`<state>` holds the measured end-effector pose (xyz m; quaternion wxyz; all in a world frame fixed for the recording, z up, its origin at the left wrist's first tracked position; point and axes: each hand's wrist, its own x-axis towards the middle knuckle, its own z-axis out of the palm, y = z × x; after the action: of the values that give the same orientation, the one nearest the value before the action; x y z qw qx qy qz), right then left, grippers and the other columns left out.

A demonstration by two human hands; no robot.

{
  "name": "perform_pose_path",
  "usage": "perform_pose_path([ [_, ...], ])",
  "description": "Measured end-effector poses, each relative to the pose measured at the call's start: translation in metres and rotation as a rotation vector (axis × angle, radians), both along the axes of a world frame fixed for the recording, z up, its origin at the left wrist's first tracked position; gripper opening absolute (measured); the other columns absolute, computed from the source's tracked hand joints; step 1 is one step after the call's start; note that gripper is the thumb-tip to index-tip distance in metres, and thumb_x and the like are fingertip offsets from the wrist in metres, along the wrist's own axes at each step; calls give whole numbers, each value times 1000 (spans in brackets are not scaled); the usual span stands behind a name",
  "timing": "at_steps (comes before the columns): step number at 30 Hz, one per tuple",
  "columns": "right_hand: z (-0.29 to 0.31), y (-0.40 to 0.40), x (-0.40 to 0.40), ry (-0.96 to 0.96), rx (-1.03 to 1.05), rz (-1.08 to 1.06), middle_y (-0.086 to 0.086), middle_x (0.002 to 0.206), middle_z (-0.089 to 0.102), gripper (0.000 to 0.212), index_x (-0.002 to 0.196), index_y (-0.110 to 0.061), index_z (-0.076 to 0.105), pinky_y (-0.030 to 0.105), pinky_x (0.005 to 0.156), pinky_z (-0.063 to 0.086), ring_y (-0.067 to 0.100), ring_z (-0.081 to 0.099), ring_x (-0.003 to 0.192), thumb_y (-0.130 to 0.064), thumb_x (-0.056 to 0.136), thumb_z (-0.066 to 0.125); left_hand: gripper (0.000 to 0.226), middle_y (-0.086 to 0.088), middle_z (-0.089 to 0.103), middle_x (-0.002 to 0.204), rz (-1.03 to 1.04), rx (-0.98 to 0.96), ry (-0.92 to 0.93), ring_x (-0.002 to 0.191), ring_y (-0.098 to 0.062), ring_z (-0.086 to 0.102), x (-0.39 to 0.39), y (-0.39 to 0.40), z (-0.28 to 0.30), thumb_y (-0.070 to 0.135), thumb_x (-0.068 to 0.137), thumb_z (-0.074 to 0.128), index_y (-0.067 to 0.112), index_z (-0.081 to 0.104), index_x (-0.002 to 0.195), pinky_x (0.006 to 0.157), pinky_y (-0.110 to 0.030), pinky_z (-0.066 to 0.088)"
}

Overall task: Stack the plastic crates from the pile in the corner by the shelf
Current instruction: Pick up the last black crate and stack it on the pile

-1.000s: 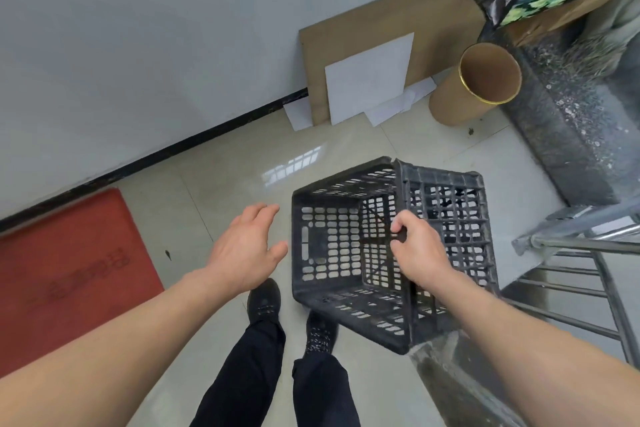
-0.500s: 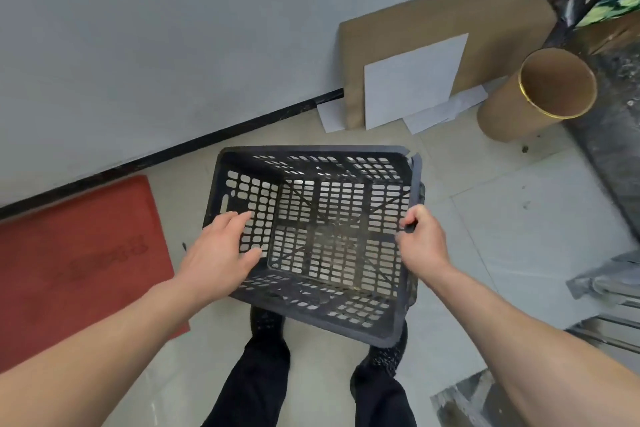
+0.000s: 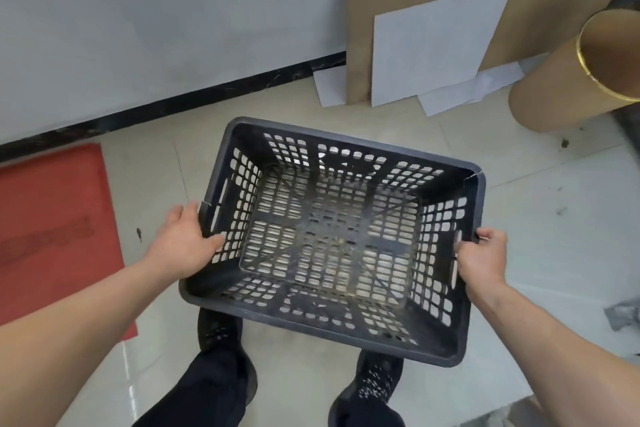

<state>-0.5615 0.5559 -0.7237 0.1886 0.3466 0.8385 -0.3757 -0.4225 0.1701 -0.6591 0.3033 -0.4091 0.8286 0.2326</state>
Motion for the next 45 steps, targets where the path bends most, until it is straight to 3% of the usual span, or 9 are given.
perform_pose_path([
  [4, -12, 1, 1, -15, -28, -26, 9, 120, 65, 64, 145, -15, 40, 52, 101, 52, 31, 65, 106, 1, 88, 65, 49, -8, 60, 121, 184, 133, 54, 106, -31, 58, -6, 3, -38, 24, 87, 66, 15, 43, 129, 96, -44, 46],
  [12, 7, -16, 3, -32, -105, -49, 0, 105, 70, 47, 125, -23, 56, 52, 93, 57, 27, 69, 93, -12, 80, 64, 25, -19, 69, 97, 693, 279, 146, 86, -35, 66, -11, -10, -30, 9, 81, 56, 3, 58, 105, 71, -39, 51],
  [16, 46, -36, 4, 35, -134, -44, 0, 107, 71, 39, 125, -20, 60, 38, 82, 53, 19, 67, 88, -10, 87, 61, 29, -21, 66, 91, 773, 206, 216, 82, -38, 65, 6, -28, 22, 11, 72, 60, 0, 57, 100, 82, -50, 55],
  [23, 159, -101, 2, 111, -120, 61, -9, 93, 70, 22, 102, -28, 63, 37, 86, 51, 18, 67, 88, -12, 86, 64, 41, -21, 69, 90, 900, 144, 346, 73, -34, 66, 48, -87, 129, 18, 59, 59, 0, 62, 96, 82, -57, 56],
  [28, 256, -158, 6, 171, -9, 207, -7, 95, 68, 23, 110, -29, 60, 42, 90, 51, 28, 64, 92, -23, 88, 63, 10, -14, 62, 68, 890, 61, 460, 66, -29, 60, 72, -119, 225, 10, 72, 59, 1, 58, 75, 75, -46, 53],
  [31, 310, -194, 10, 201, 27, 266, -4, 96, 68, 24, 112, -28, 59, 43, 89, 51, 31, 64, 92, -30, 89, 62, 12, -12, 61, 63, 861, 5, 497, 62, -29, 60, 90, -144, 275, 15, 73, 59, 6, 56, 65, 73, -48, 54],
  [37, 393, -263, 27, 255, 3, 367, 2, 97, 70, 22, 111, -21, 63, 43, 89, 54, 32, 66, 91, -28, 90, 62, 21, -6, 64, 75, 888, -38, 565, 72, -33, 65, 136, -189, 345, 25, 74, 62, 10, 57, 88, 72, -43, 52],
  [40, 418, -289, 42, 279, -24, 412, 5, 101, 70, 22, 112, -20, 63, 45, 91, 55, 32, 66, 93, -28, 91, 63, 14, -6, 62, 72, 930, -50, 584, 70, -32, 62, 165, -201, 372, 24, 80, 61, 11, 61, 83, 72, -42, 52],
  [45, 450, -323, 71, 296, -76, 510, 1, 96, 70, 25, 117, -21, 62, 35, 71, 44, 19, 61, 77, -30, 94, 62, 18, -4, 56, 68, 1053, -128, 638, 72, -34, 61, 221, -210, 417, 20, 81, 63, 15, 53, 67, 77, -43, 51],
])
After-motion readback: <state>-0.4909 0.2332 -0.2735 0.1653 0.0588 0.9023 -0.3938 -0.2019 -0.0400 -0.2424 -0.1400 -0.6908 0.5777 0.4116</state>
